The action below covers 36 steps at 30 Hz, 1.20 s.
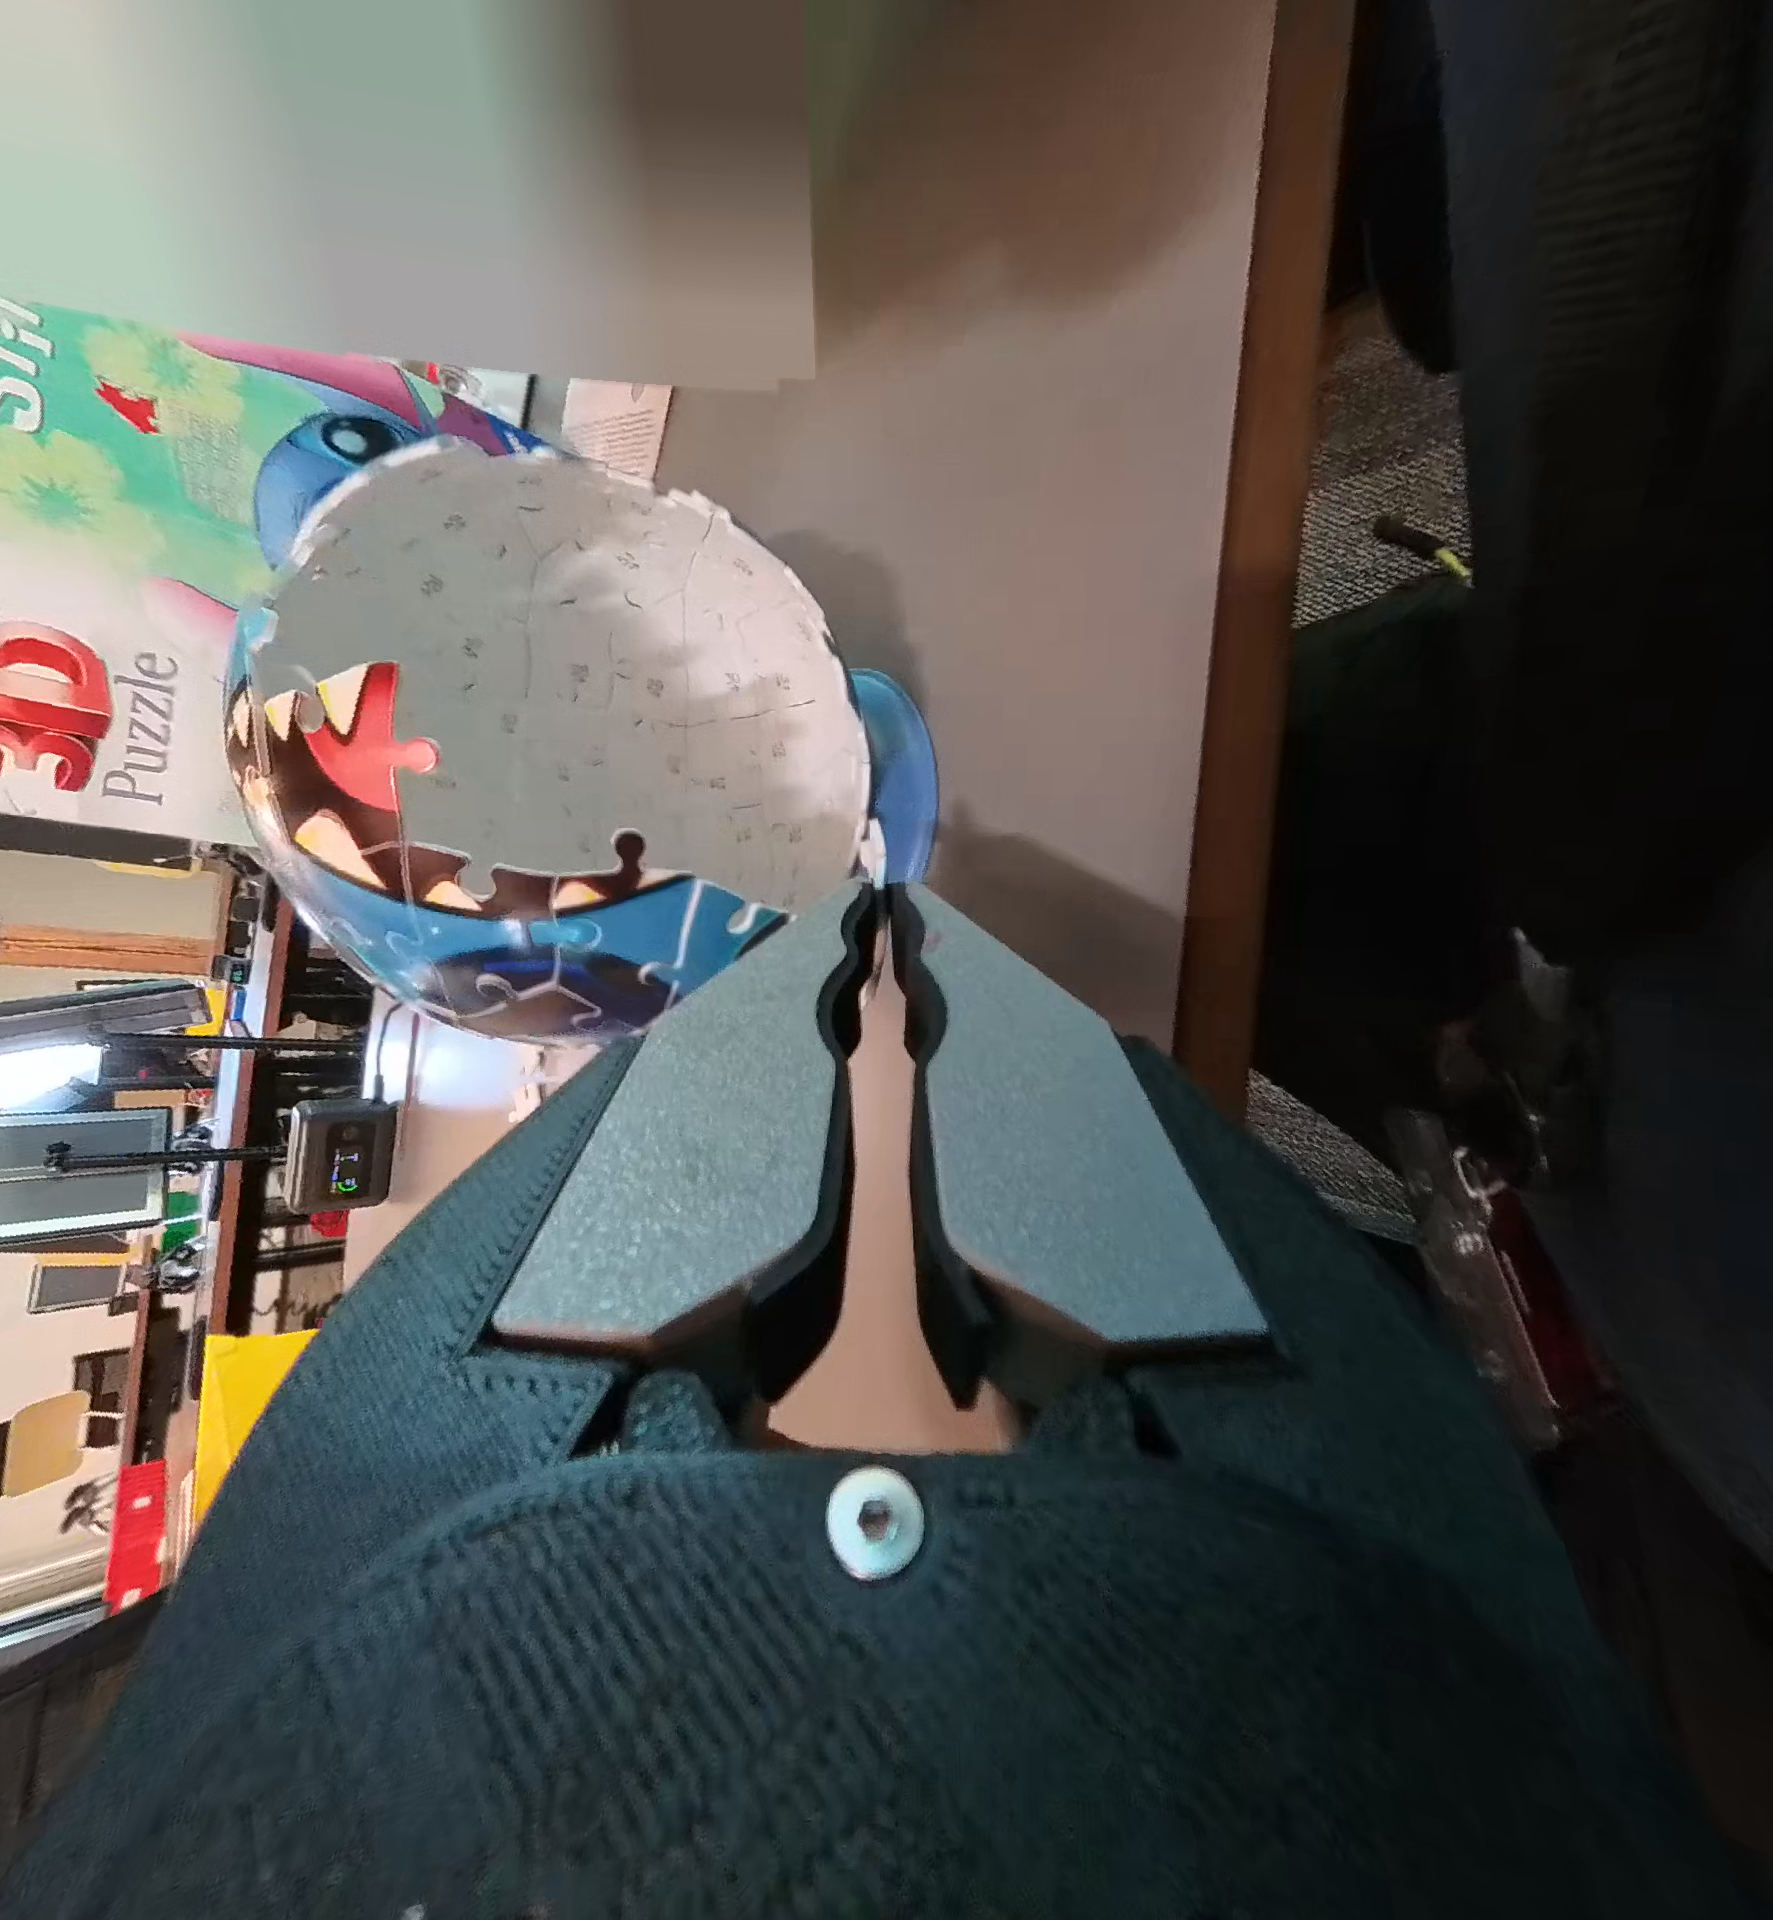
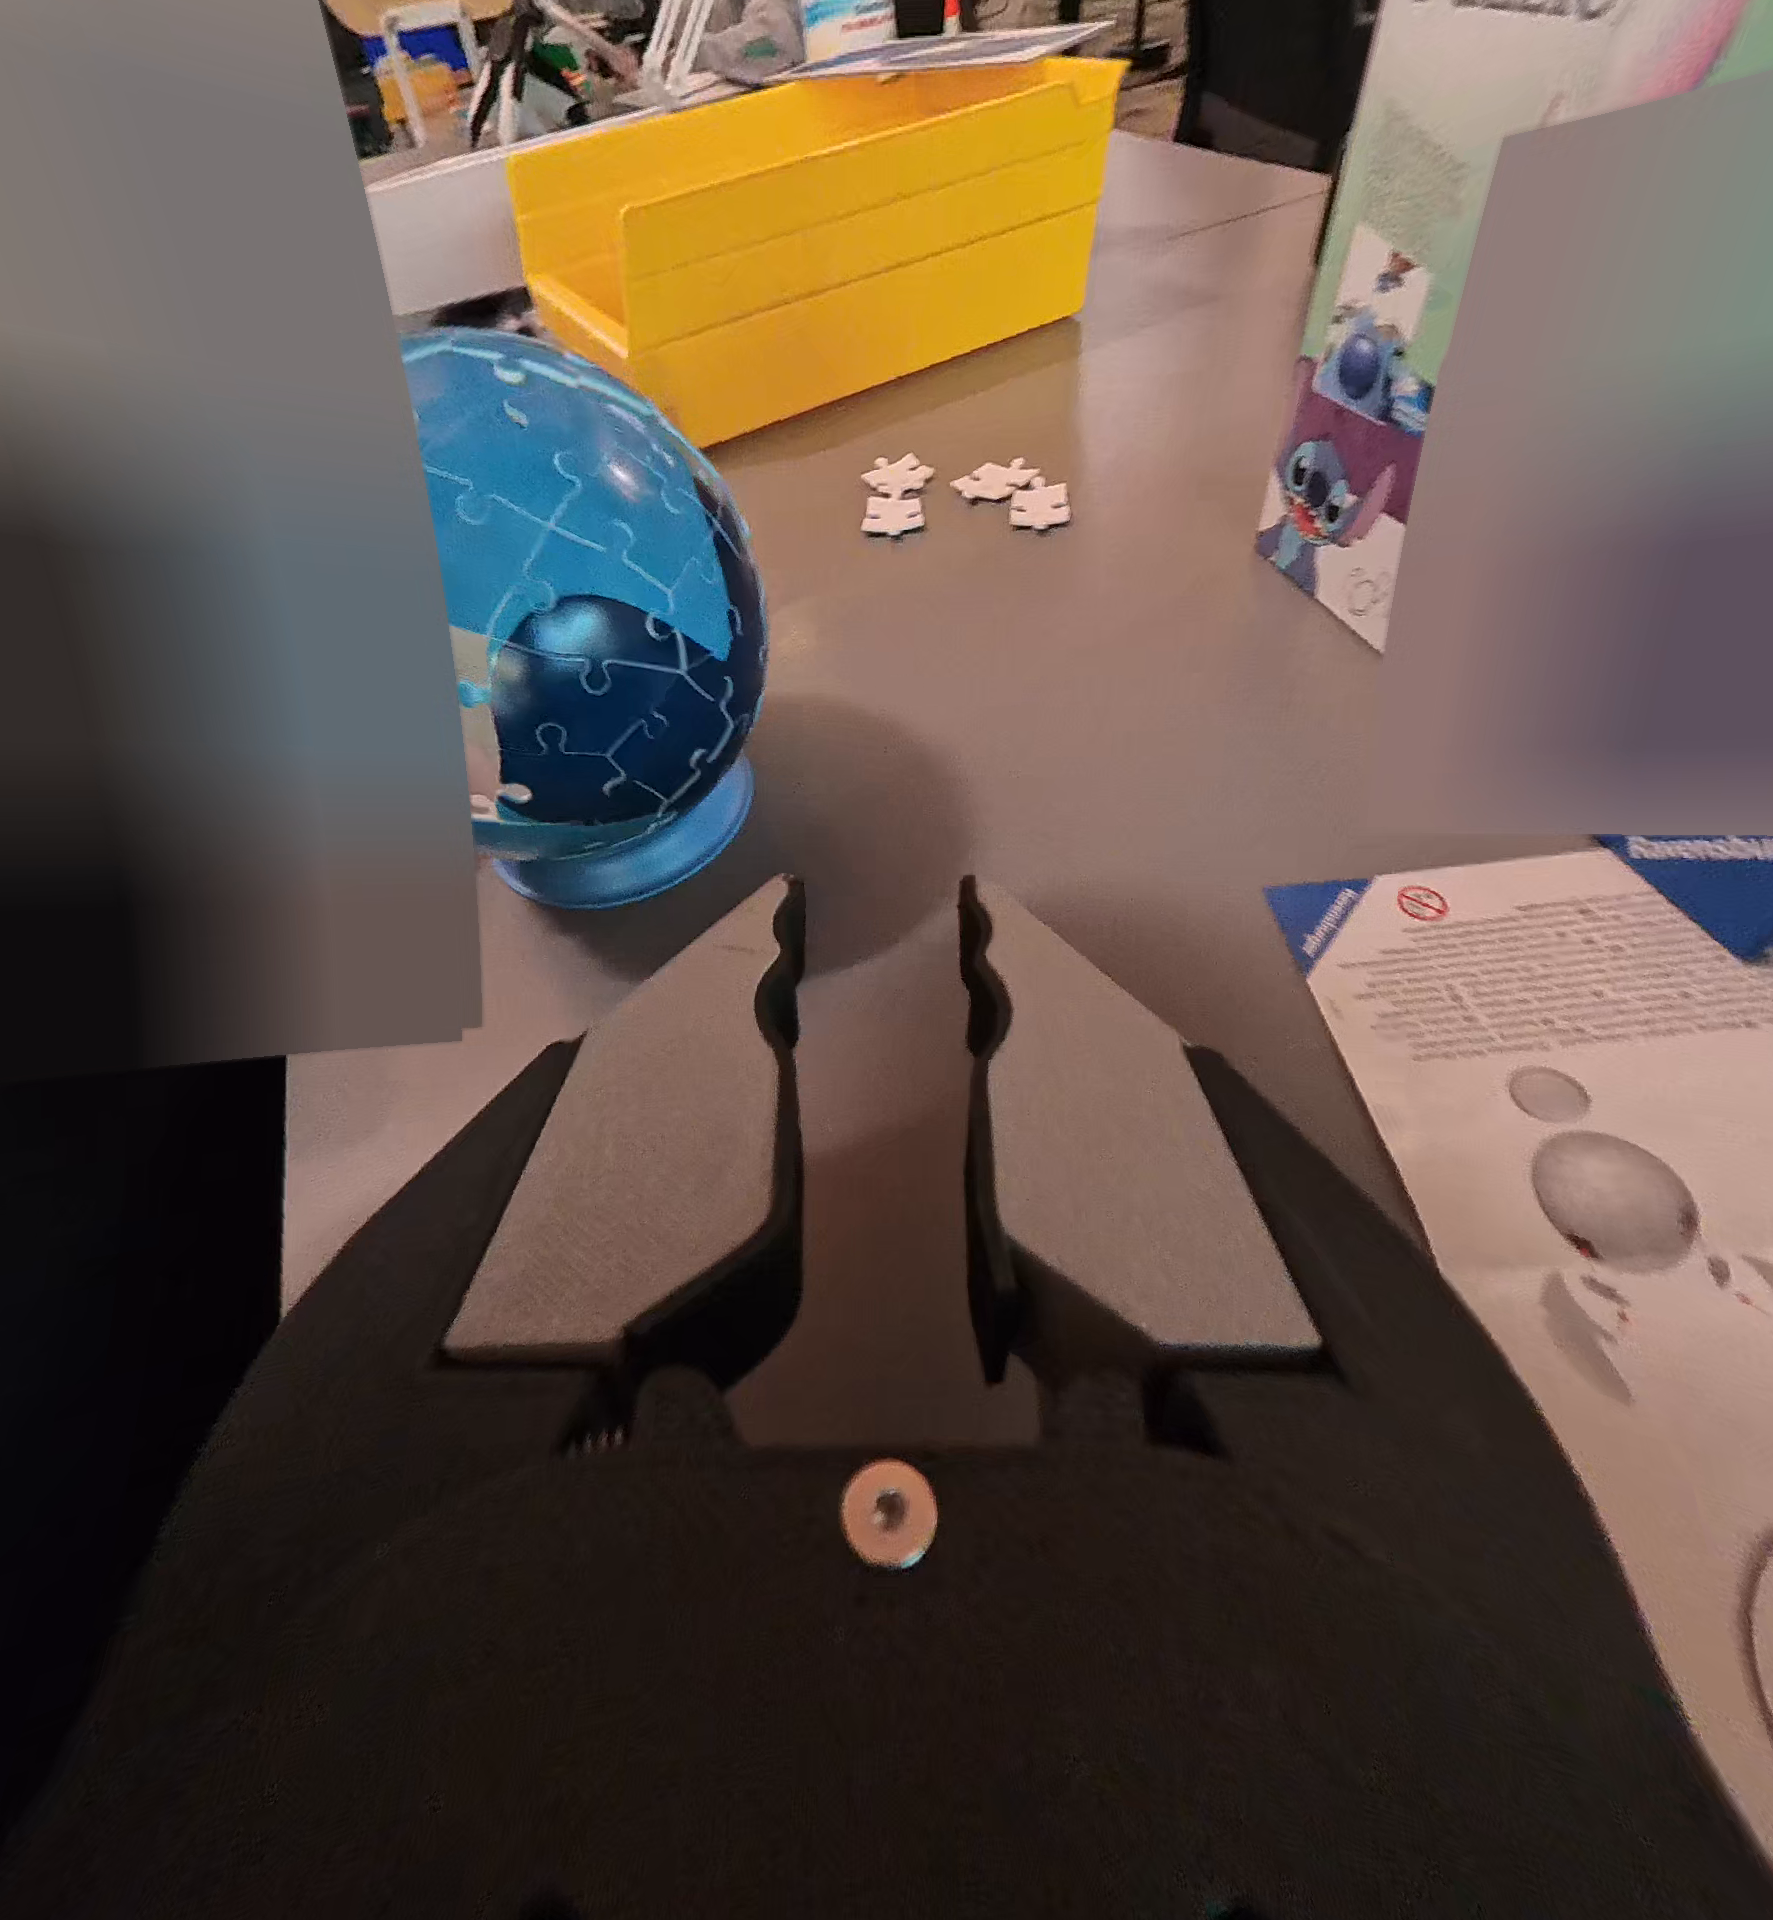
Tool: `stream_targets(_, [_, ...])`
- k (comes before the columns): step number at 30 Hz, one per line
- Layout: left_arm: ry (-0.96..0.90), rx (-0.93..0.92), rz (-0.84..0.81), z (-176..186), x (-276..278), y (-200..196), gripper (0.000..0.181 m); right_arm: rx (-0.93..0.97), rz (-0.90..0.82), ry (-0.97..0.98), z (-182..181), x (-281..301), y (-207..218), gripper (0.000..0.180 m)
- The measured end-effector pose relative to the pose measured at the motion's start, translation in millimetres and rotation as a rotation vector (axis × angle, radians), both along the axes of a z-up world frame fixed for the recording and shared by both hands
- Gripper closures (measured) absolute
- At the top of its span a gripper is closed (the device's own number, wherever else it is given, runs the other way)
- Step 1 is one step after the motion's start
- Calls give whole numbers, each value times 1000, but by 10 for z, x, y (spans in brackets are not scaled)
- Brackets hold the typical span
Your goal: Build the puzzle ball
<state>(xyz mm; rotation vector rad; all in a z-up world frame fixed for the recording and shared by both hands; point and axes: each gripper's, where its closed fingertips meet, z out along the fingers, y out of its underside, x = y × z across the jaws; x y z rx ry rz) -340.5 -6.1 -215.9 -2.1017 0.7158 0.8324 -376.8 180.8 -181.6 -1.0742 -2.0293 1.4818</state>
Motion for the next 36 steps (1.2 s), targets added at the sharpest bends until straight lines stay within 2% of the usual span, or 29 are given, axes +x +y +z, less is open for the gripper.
stream_targets(4, [-32,55,19,-1,-21,-24,181,24,68,53,176,-50,-90,148])
stream_targets(6, [-89,107,28,42,-8,-35,181,-17,126,132,399,-4,-185,144])
stream_targets(9, [-75,136,63,106,-44,-69,181,-105,258,252,743,225,-392,146])
stream_targets(13, [-101,156,74,161,40,-67,181,-301,670,144,962,881,-832,151])
stream_targets(15, [-93,169,78,180,86,-43,181,-280,738,159,945,1004,-1003,146])
stream_targets(21, [-128,183,178,104,83,-54,181,-38,732,169,466,955,-1402,149])
stream_targets(23, [-127,189,197,94,102,-66,181,-41,739,175,441,957,-1406,149])
stream_targets(27, [12,138,238,65,46,-71,181,-72,694,180,495,838,-1336,149])
stream_targets(30, [50,141,245,102,85,-27,181,-81,662,204,502,771,-1340,147])
stream_targets(36, [128,69,231,-24,224,-82,181,-79,626,278,379,822,-1372,148])
